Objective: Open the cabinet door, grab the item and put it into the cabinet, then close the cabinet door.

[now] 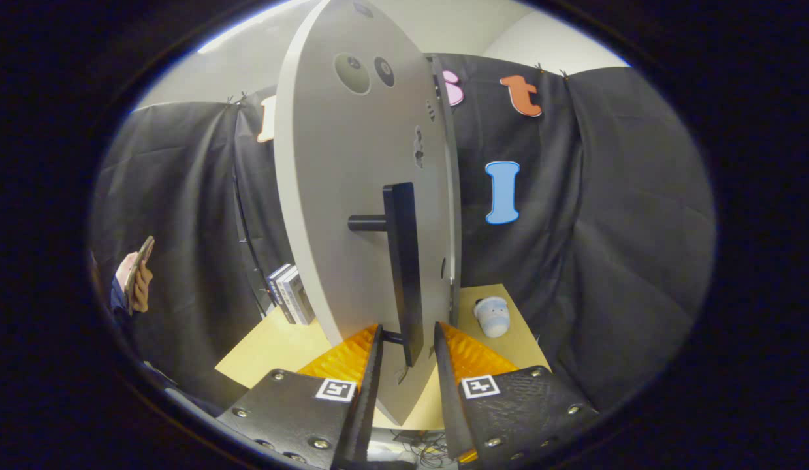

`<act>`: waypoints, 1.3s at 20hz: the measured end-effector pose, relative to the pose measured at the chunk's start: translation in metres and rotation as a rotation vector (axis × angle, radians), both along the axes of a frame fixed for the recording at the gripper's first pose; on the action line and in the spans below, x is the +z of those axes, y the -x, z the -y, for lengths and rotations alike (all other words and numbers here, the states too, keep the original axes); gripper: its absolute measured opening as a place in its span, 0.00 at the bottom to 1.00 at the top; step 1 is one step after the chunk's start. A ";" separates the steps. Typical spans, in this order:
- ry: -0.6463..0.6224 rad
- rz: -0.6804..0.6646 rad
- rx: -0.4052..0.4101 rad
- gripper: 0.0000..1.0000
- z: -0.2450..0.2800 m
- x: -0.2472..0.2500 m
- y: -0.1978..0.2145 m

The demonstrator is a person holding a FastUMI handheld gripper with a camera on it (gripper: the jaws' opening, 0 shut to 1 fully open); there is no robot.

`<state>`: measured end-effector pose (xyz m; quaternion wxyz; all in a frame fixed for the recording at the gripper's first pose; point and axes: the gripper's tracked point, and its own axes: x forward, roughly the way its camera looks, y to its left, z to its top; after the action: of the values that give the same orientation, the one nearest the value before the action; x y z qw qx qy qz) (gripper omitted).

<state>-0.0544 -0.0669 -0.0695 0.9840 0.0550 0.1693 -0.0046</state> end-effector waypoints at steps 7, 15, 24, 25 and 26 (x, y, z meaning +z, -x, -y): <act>-0.015 0.016 0.107 0.44 -0.015 -0.001 -0.010; -0.099 0.019 0.196 0.51 -0.067 -0.007 -0.044; -0.047 0.039 0.287 0.57 -0.130 -0.006 -0.093; -0.043 0.039 0.293 0.57 -0.136 -0.006 -0.095; -0.042 0.037 0.300 0.57 -0.141 -0.007 -0.099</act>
<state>0.0449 0.0746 -0.0766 0.9752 0.0498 0.1575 0.1471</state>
